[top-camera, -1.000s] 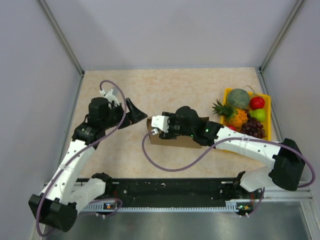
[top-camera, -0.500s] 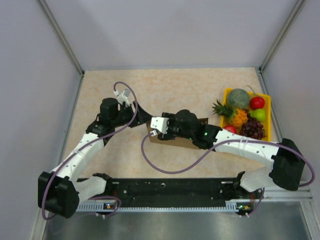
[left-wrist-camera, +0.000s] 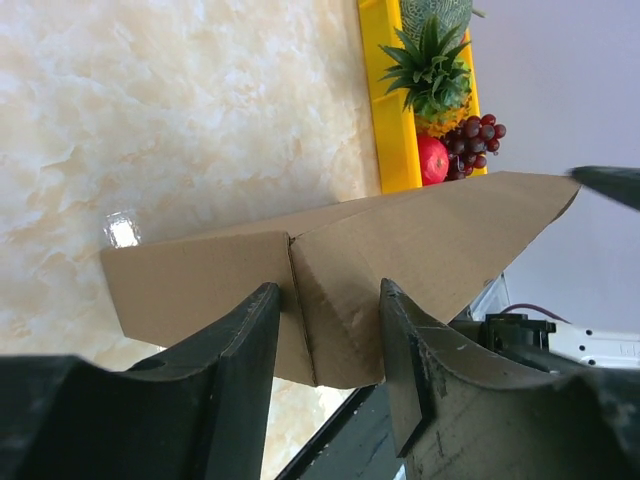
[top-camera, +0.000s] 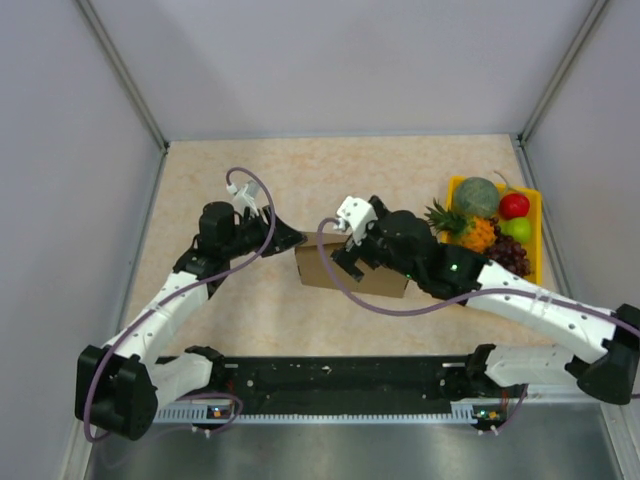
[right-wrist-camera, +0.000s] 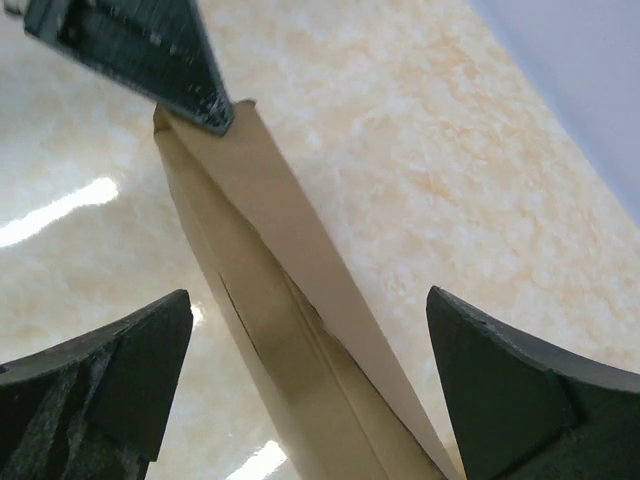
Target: Fold the paper box
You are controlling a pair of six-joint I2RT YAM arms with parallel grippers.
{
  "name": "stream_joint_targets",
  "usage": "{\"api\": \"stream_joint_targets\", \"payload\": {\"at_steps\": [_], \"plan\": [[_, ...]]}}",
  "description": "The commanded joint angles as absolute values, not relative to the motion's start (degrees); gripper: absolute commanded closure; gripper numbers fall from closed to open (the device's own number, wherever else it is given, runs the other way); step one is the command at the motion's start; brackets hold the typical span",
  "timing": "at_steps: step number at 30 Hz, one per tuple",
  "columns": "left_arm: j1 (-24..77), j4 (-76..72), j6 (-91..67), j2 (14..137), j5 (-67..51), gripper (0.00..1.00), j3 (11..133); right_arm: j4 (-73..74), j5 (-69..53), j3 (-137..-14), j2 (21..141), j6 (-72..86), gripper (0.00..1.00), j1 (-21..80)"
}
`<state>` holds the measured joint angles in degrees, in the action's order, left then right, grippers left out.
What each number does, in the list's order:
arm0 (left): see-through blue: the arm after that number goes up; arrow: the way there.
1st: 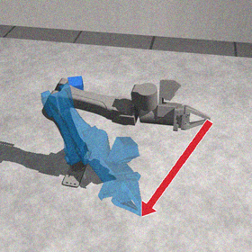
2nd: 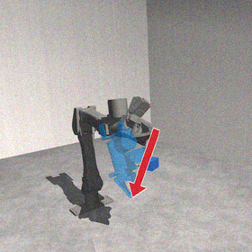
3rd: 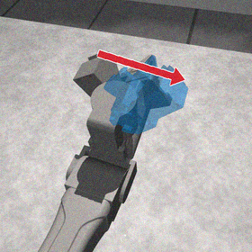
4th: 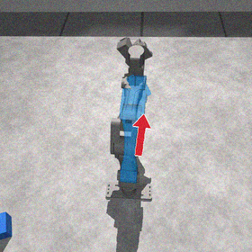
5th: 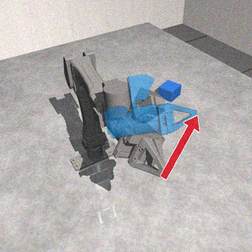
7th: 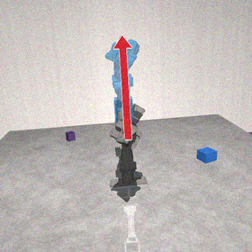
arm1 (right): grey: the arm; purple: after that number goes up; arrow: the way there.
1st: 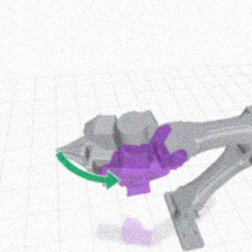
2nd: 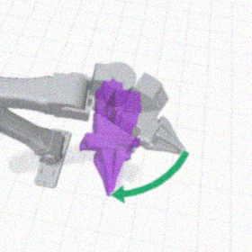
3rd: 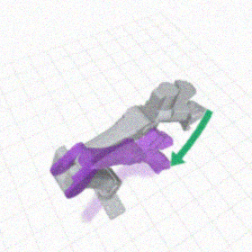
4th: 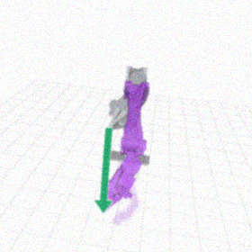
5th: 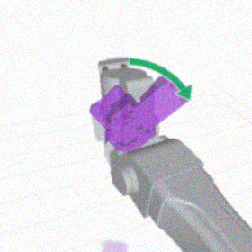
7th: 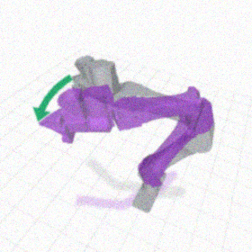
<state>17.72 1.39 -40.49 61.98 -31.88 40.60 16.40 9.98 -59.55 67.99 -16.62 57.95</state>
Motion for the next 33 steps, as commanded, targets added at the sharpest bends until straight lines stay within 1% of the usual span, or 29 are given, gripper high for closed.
{"api": "stream_joint_targets", "payload": {"at_steps": [1,2,3,4,5,6,7,9,10,12,14,15,17,18,20,21,22,23,28,29,30,32,33], "plan": [[17.93,5.54,-37.35,62.84,-30.59,0.53,38.23,28.71,18.09,-68.01,61.79,3.54,0.01,56.17],[17.93,5.62,-37.35,62.75,-30.76,0.54,38.23,31.61,18.45,-68.98,61.35,7.0,0.01,54.6],[17.93,5.71,-37.27,62.58,-30.76,0.53,38.32,37.73,16.72,-69.86,60.91,10.86,0.01,48.66],[17.93,5.8,-37.09,62.49,-30.67,0.54,38.41,40.4,14.35,-71.09,59.69,19.34,0.01,44.6],[17.93,6.15,-36.83,62.4,-30.67,0.54,38.41,42.52,11.11,-71.02,58.98,23.95,0.01,40.12],[17.93,6.33,-36.83,62.32,-30.5,0.54,38.67,44.37,3.16,-70.75,58.28,27.91,0.01,34.42],[18.02,6.33,-36.74,62.23,-30.41,0.54,38.85,45.69,-0.4,-69.62,56.27,33.6,0.01,25.4],[18.02,6.59,-36.74,62.14,-30.58,0.54,39.02,44.92,-10.32,-68.21,54.5,38.64,0.01,17.44],[18.1,6.68,-36.56,62.14,-30.41,0.54,39.2,44.74,-11.85,-67.68,53.8,39.63,0.01,12.44],[18.19,6.94,-36.47,61.79,-30.06,0.54,39.29,45.26,-10.73,-67.5,54.22,43.3,0.01,10.55],[18.37,6.86,-36.39,61.79,-29.97,0.54,39.37,45.62,-12.56,-66.71,56.76,44.9,0.01,9.67],[18.46,6.94,-36.39,61.79,-30.06,0.54,39.46,45.53,-15.09,-66.1,57.73,48.31,0.07,9.75],[18.46,7.12,-36.21,61.53,-29.97,0.54,39.55,43.44,-18.18,-63.64,59.75,50.88,0.14,9.67],[18.46,7.21,-36.04,61.35,-29.88,0.54,39.55,42.55,-20.19,-62.76,59.94,51.5,0.18,9.75],[18.46,6.86,-36.47,61.35,-29.79,0.54,39.46,40.71,-21.0,-61.62,59.86,52.73,0.21,9.84],[18.46,6.68,-36.47,61.43,-29.97,0.54,39.55,40.43,-22.05,-60.92,59.59,54.3,0.3,9.84],[18.46,6.77,-36.47,61.7,-30.14,0.54,39.64,40.34,-22.32,-59.69,59.59,54.84,0.37,9.93],[18.46,6.85,-36.56,61.79,-30.32,0.54,39.73,40.43,-22.24,-59.16,59.33,55.28,0.38,9.84],[18.46,6.5,-36.65,61.79,-30.24,0.54,39.73,39.9,-24.52,-54.85,57.75,57.22,0.37,10.02],[18.46,6.24,-36.74,61.79,-30.32,0.55,39.47,39.9,-21.39,-54.93,57.31,55.56,0.36,10.02],[18.46,6.07,-36.74,61.7,-30.41,0.55,39.46,39.99,-19.27,-56.76,56.87,47.37,0.31,9.93],[18.46,5.89,-36.91,61.96,-30.59,0.55,39.2,41.13,-16.8,-59.75,55.64,34.96,0.25,9.93],[18.46,6.06,-36.91,61.96,-30.67,0.55,39.29,42.26,-15.4,-61.51,54.76,26.11,0.21,9.93]]}}
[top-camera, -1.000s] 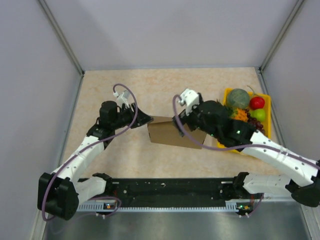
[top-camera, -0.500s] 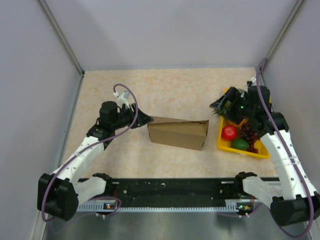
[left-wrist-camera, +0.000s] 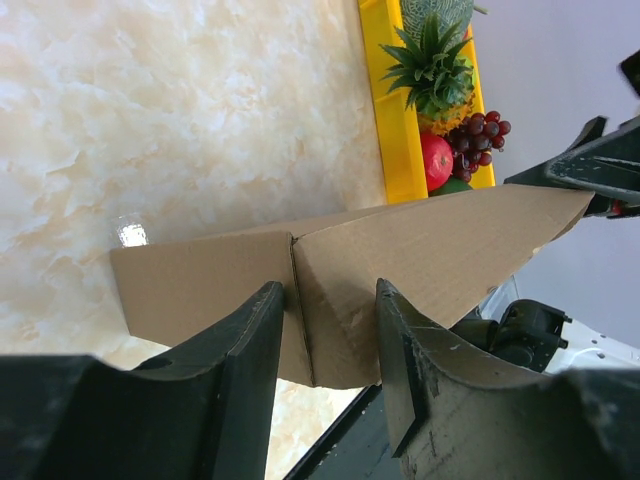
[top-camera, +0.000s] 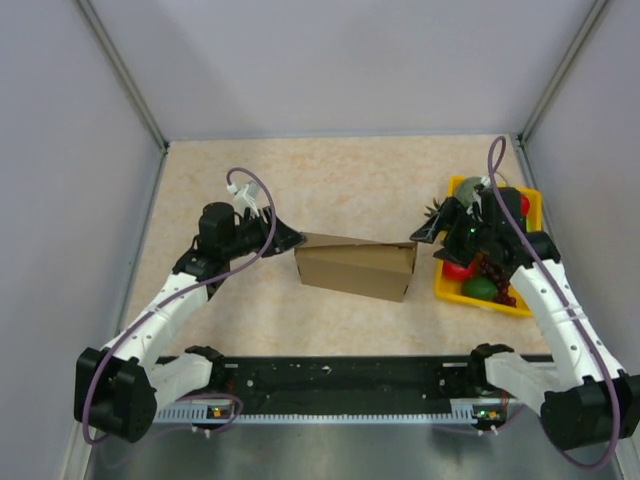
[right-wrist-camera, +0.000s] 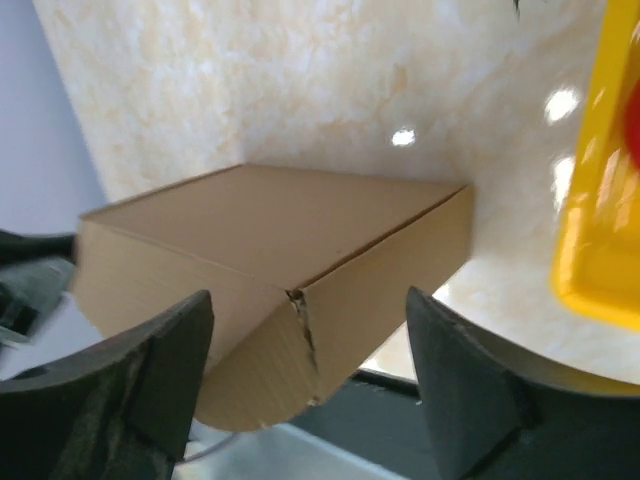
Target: Fold the paper box
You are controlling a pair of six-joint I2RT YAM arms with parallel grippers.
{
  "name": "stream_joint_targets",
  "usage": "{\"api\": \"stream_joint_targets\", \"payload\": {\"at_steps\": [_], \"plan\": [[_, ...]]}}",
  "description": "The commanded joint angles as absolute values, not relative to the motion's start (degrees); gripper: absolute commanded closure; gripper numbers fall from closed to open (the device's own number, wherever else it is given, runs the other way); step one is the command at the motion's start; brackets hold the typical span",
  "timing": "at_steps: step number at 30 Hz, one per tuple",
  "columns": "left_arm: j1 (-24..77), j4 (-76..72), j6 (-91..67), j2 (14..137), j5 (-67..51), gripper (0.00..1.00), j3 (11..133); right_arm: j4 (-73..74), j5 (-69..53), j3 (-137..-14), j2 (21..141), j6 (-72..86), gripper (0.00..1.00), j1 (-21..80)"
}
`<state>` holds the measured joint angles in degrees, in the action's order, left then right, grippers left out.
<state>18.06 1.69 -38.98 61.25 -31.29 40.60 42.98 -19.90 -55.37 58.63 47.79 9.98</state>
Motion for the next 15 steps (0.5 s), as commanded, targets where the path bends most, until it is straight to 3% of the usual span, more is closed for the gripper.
{"api": "stream_joint_targets", "payload": {"at_steps": [1,3,6,9,11,15], "plan": [[18.46,6.06,-36.91,61.96,-30.76,0.55,39.2,42.54,-12.77,-61.96,52.84,23.49,0.19,9.93],[18.54,6.07,-36.83,61.79,-30.85,0.55,39.2,42.45,-11.59,-63.36,51.51,15.78,0.2,9.93],[18.54,6.33,-36.74,61.7,-30.59,0.56,39.64,45.78,-17.23,-67.04,53.69,10.04,0.3,12.73],[18.54,6.33,-36.83,61.61,-30.59,0.56,39.81,47.28,-10.65,-68.55,53.88,10.19,0.32,21.6],[18.54,6.15,-36.83,61.79,-30.5,0.56,39.64,48.42,-8.27,-69.17,54.4,11.86,0.45,23.46],[18.63,6.33,-36.83,61.88,-30.67,0.56,39.46,52.2,-5.99,-71.71,57.64,12.13,0.57,25.83]]}}
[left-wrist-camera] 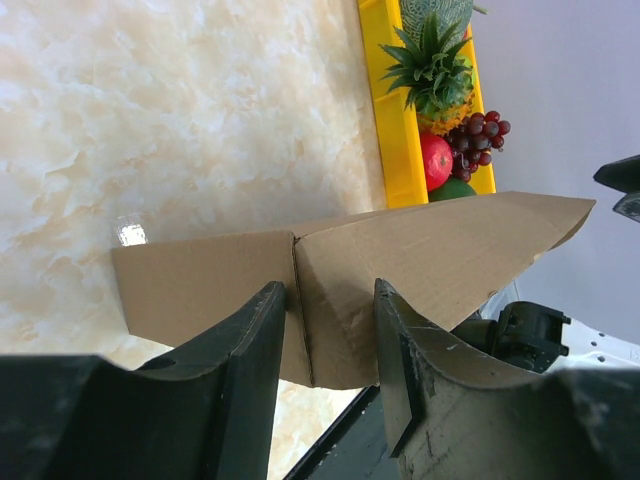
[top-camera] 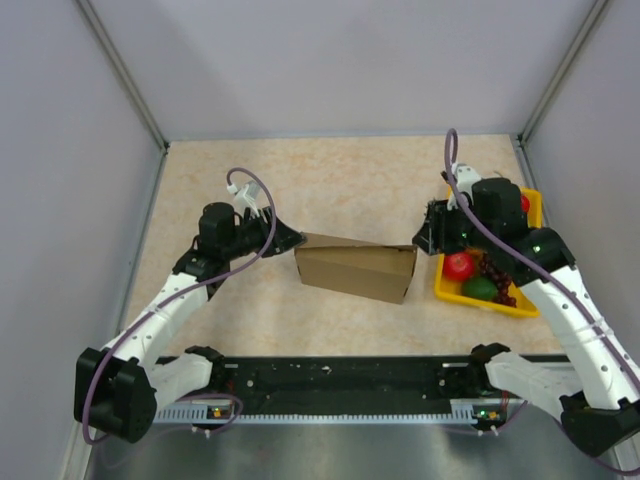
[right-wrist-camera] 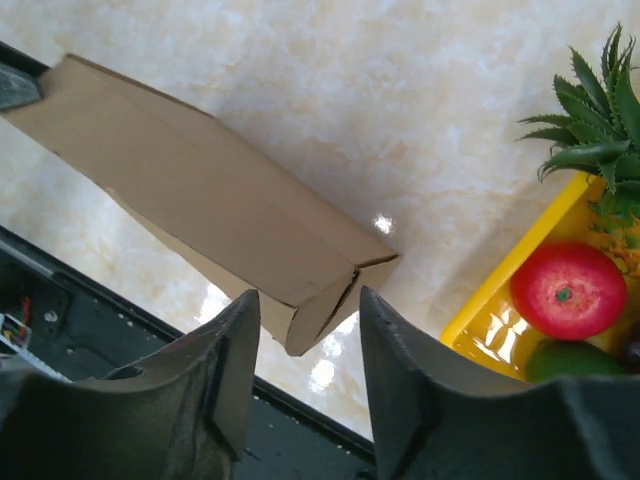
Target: Fold the paper box
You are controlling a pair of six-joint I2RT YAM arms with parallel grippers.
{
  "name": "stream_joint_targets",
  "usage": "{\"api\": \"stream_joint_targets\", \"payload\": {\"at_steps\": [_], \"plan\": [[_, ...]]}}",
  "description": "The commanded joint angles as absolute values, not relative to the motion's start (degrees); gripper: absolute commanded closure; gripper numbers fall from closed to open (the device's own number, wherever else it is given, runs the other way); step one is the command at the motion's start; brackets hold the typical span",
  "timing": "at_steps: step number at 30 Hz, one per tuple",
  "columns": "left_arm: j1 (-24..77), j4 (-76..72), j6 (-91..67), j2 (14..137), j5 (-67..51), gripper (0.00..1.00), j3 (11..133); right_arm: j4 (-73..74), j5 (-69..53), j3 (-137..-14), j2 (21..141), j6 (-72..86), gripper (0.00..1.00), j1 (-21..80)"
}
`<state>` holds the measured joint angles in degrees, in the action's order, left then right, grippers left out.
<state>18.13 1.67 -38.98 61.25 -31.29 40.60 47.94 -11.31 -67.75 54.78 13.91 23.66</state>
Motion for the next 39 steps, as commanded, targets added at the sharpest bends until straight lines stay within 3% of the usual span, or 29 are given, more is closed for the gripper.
{"api": "stream_joint_targets", "payload": {"at_steps": [1,3,9,16,26,39], "plan": [[18.63,6.42,-36.74,61.88,-30.5,0.56,39.55,52.73,-4.76,-71.89,58.18,12.22,0.6,26.54],[18.72,6.59,-36.56,61.61,-30.5,0.57,39.64,53.96,-2.46,-72.51,58.79,12.04,0.69,28.03],[18.72,6.94,-36.56,61.61,-30.23,0.57,39.99,56.42,-1.24,-73.39,59.85,12.92,0.68,31.54],[18.81,7.47,-36.3,61.52,-29.8,0.58,40.25,58.27,1.23,-75.41,57.75,13.18,0.53,32.26],[19.07,7.47,-36.3,61.87,-29.53,0.59,40.25,59.77,-5.08,-72.6,53.97,17.92,0.54,32.34],[19.51,7.91,-36.56,61.08,-29.0,0.6,40.08,61.78,7.29,-73.74,59.67,24.26,0.79,38.85]]}}
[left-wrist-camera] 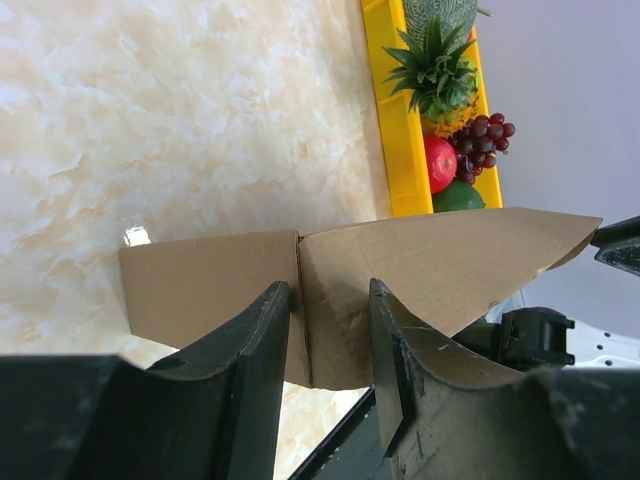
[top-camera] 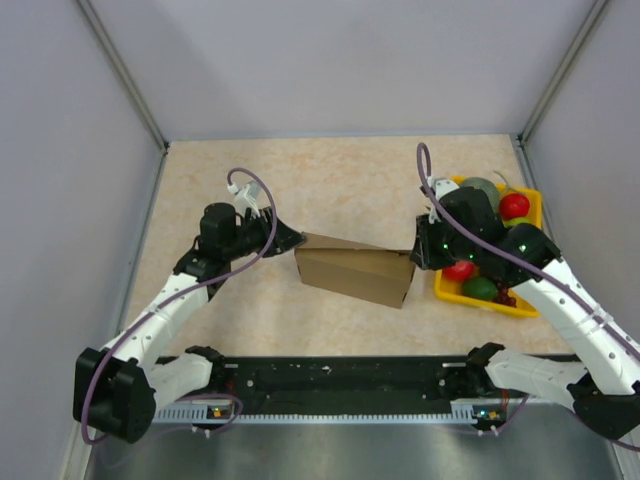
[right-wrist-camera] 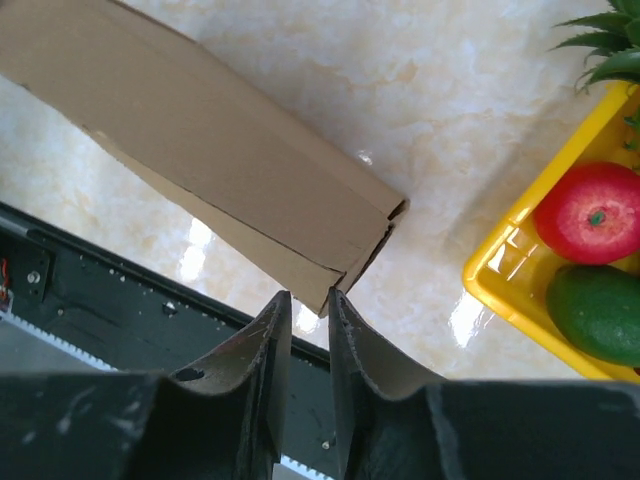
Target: Fold the paper box
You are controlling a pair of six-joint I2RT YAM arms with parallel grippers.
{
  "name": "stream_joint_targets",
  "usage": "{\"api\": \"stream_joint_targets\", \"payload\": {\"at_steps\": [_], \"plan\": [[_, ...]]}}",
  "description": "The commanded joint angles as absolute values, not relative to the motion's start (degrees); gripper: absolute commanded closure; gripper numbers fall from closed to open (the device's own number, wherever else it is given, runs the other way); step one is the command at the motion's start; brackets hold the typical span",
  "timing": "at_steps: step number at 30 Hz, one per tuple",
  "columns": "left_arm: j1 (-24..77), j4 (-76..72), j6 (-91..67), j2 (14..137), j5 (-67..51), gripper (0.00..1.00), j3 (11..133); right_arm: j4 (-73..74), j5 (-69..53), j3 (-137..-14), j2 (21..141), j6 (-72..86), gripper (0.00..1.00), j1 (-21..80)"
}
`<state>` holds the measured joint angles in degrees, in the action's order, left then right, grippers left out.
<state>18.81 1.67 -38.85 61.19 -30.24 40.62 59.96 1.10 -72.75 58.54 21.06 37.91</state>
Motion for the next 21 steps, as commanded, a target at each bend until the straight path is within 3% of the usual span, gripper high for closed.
{"api": "stream_joint_targets", "payload": {"at_steps": [1,8,21], "plan": [[19.51,7.91,-36.56,61.17,-29.09,0.6,40.17,62.14,7.56,-73.65,59.94,24.52,0.79,38.93],[19.77,7.74,-36.65,61.08,-29.0,0.61,40.17,63.54,10.98,-74.0,61.61,27.77,0.85,40.16],[20.04,7.21,-36.83,61.26,-29.18,0.62,39.73,68.38,12.66,-75.5,59.41,27.95,0.71,40.96]]}}
